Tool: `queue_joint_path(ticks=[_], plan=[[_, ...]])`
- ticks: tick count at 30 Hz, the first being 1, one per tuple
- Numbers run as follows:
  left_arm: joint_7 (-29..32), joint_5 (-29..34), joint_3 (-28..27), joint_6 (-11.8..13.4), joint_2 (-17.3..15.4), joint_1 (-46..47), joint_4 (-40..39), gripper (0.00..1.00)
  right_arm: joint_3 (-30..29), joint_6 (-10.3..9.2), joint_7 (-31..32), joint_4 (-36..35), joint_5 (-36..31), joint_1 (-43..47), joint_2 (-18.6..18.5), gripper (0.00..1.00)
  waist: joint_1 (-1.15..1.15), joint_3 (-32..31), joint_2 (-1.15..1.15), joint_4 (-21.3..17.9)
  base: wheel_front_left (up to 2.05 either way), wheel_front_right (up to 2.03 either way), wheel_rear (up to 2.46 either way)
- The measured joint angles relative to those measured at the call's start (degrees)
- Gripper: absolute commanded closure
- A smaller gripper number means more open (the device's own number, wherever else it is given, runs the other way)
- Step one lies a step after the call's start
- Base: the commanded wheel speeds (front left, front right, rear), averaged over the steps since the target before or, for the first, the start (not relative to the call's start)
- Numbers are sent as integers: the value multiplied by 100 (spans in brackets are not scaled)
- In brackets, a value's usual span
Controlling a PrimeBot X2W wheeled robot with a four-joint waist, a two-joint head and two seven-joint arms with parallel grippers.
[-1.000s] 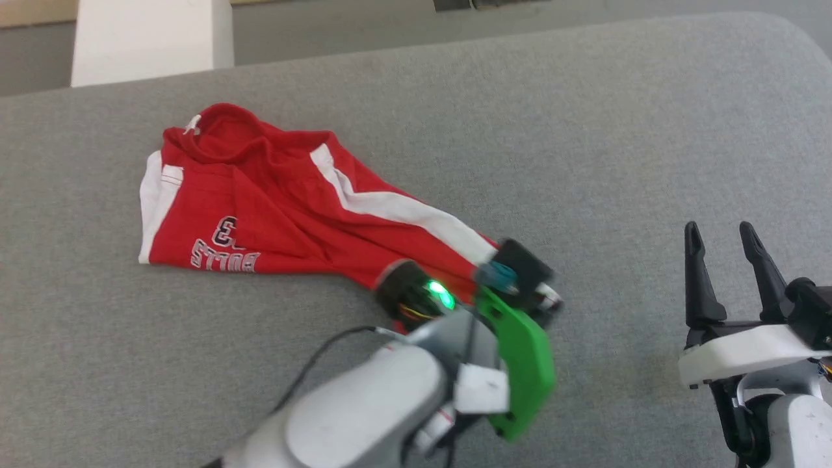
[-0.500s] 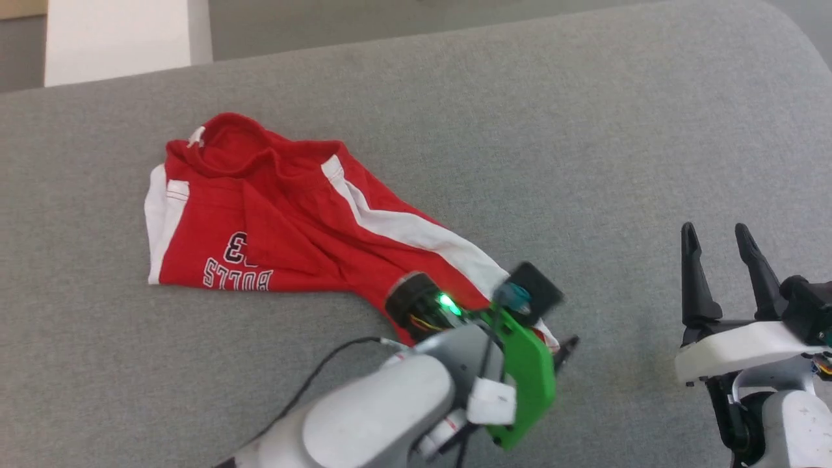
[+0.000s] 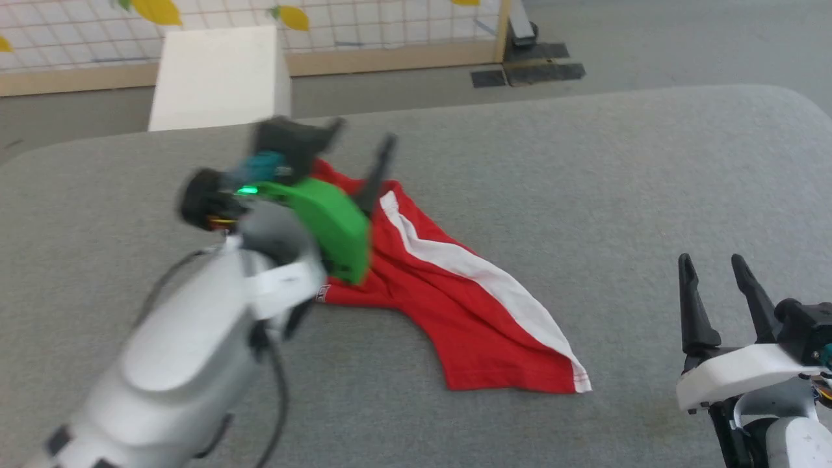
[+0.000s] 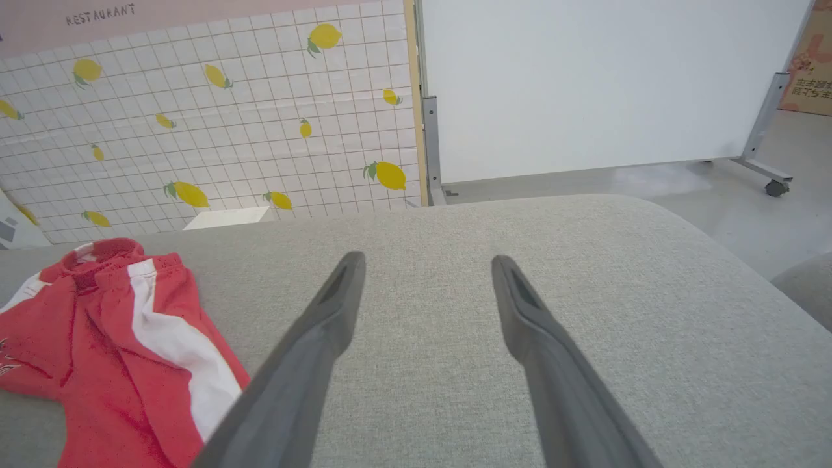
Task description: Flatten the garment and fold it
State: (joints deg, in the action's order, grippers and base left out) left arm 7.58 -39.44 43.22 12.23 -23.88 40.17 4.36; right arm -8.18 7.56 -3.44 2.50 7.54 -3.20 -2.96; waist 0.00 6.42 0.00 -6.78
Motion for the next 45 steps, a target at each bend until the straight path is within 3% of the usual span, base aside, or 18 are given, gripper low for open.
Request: queue_joint_path(ticks=[5,10,16,26,30,36,39,45], plan=[[-762,-41,-677,425,-756,-737,-204,0,136,0,119,-169,42,154,7,0,0,-176,0,286,0,0,0],[-1355,59,-782,711,-1321,-1833,-541,0,189,0,220,-293,112,328,3,0,0,-270,0,501,0,0,0],[-1980,209,-875,1113,-1413,-2814,-981,0,247,0,296,-404,131,454,5,0,0,-299,0,685,0,0,0],[-2153,414,-698,993,-1225,-3074,-1239,0,644,0,920,-537,275,467,-209,0,0,-143,0,992,0,0,0],[-2159,470,-688,943,-1080,-2902,-1212,0,1118,0,1747,-460,428,74,-560,0,0,5,0,1197,0,0,0],[-2187,517,-653,893,-850,-2761,-1114,0,1452,0,4034,47,794,-568,-1123,0,0,249,0,1614,0,0,0],[-2190,536,-644,865,-788,-2748,-1026,0,1492,0,4882,142,929,-839,-1289,0,0,365,0,1828,0,0,0],[-2205,588,-672,829,-635,-2704,-935,0,1376,0,5834,280,1020,-994,-1394,0,0,570,0,2223,0,0,0]])
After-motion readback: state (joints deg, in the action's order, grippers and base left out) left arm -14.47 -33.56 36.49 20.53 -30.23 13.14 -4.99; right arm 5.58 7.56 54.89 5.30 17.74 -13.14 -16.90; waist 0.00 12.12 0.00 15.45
